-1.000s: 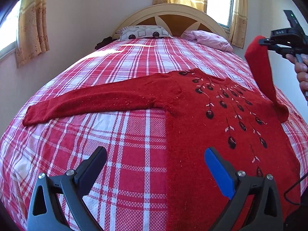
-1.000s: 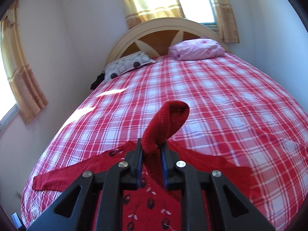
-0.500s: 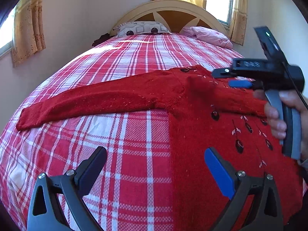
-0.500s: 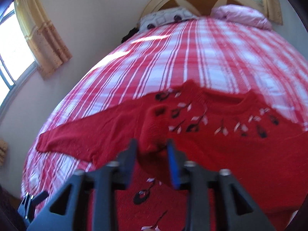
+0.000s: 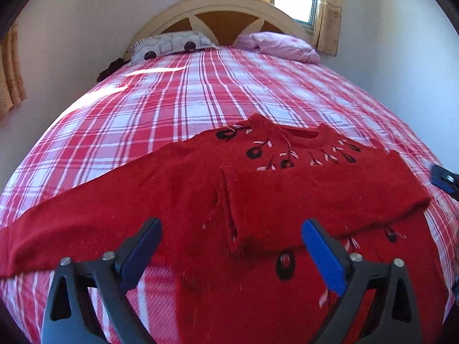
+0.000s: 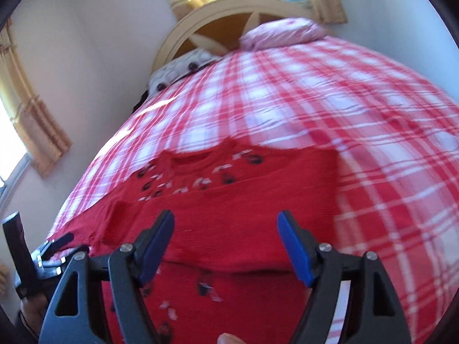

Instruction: Fold small clothes

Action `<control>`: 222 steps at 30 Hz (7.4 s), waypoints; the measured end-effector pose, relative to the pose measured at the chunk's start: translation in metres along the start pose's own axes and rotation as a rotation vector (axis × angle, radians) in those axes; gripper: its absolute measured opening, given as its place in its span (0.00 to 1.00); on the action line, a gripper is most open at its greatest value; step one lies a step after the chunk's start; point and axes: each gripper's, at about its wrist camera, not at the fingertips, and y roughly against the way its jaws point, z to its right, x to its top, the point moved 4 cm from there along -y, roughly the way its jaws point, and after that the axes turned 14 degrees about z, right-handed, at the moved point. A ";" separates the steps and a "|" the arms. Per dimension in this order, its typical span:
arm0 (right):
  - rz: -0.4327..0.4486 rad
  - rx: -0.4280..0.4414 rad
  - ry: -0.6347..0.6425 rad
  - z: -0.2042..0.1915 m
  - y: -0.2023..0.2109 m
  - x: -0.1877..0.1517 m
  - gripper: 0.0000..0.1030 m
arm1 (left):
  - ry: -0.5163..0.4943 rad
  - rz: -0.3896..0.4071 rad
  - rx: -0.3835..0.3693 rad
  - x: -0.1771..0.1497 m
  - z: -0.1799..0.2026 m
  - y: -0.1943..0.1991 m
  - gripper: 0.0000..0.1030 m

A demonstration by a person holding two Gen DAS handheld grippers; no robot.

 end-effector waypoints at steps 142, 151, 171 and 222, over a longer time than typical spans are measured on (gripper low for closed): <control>-0.211 -0.146 0.321 0.015 -0.022 -0.063 0.97 | 0.792 0.032 0.575 -0.092 -0.367 0.134 0.27; -0.165 -0.151 0.293 0.016 -0.009 -0.050 0.96 | 0.733 0.142 0.493 -0.060 -0.341 0.147 0.05; -0.023 -0.060 0.312 -0.029 0.024 -0.036 0.96 | 0.479 0.143 -0.017 0.050 -0.063 0.045 0.05; -0.457 0.313 -0.084 -0.166 -0.127 -0.073 0.30 | 0.260 -0.019 0.116 -0.056 -0.072 0.025 0.69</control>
